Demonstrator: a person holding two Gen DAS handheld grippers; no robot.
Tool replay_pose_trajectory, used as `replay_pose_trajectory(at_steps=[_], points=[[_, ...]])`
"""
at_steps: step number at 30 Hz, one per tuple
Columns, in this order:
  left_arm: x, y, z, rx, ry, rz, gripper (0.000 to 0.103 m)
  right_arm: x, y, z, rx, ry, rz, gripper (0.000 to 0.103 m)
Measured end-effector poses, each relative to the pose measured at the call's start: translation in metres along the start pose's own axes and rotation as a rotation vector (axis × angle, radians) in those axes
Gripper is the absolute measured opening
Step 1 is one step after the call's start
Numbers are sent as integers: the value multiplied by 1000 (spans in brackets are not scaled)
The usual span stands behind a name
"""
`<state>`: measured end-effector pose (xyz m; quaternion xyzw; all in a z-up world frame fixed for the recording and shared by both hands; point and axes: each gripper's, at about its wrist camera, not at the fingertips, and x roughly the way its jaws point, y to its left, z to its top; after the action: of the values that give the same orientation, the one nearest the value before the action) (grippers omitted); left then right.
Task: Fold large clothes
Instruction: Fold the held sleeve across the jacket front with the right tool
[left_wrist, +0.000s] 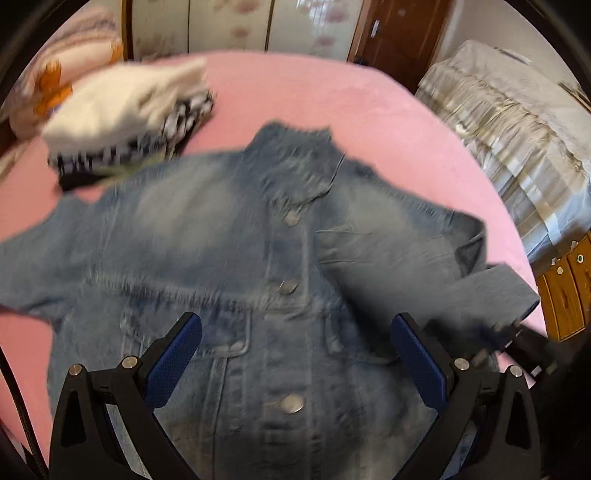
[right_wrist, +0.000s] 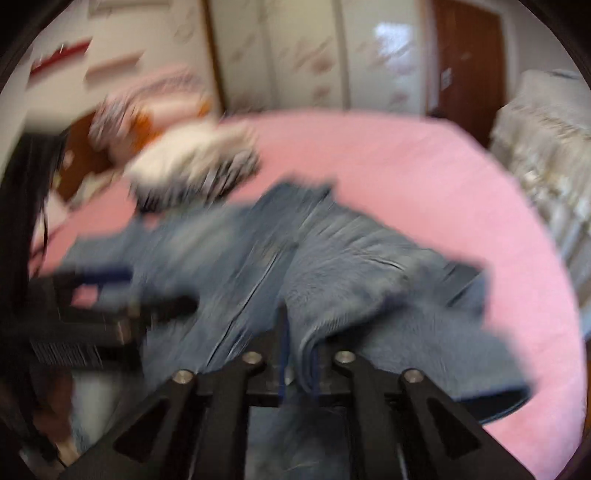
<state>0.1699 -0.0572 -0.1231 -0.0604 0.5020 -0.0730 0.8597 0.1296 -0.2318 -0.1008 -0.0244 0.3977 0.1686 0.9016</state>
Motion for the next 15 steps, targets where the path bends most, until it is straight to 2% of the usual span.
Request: replay_pose_trajectory(at_steps=[2, 4, 7, 9, 10, 12, 15], points=[[12, 5, -5, -10, 46, -28, 101, 17, 15, -20, -37, 58, -14, 28], [23, 9, -10, -28, 82, -78, 101, 23, 21, -32, -37, 97, -30, 32], [33, 11, -17, -73, 114, -179, 101, 12, 9, -45, 38, 98, 8, 41], [37, 12, -18, -110, 125, -266, 101, 0, -1, -49, 90, 80, 16, 41], [37, 7, -20, -115, 124, -282, 101, -7, -8, -52, 125, 69, 23, 41], [33, -2, -20, -92, 102, -277, 101, -20, -19, -52, 190, 49, 24, 41], [26, -28, -18, 6, 75, -206, 101, -30, -35, -56, 280, 22, 31, 41]])
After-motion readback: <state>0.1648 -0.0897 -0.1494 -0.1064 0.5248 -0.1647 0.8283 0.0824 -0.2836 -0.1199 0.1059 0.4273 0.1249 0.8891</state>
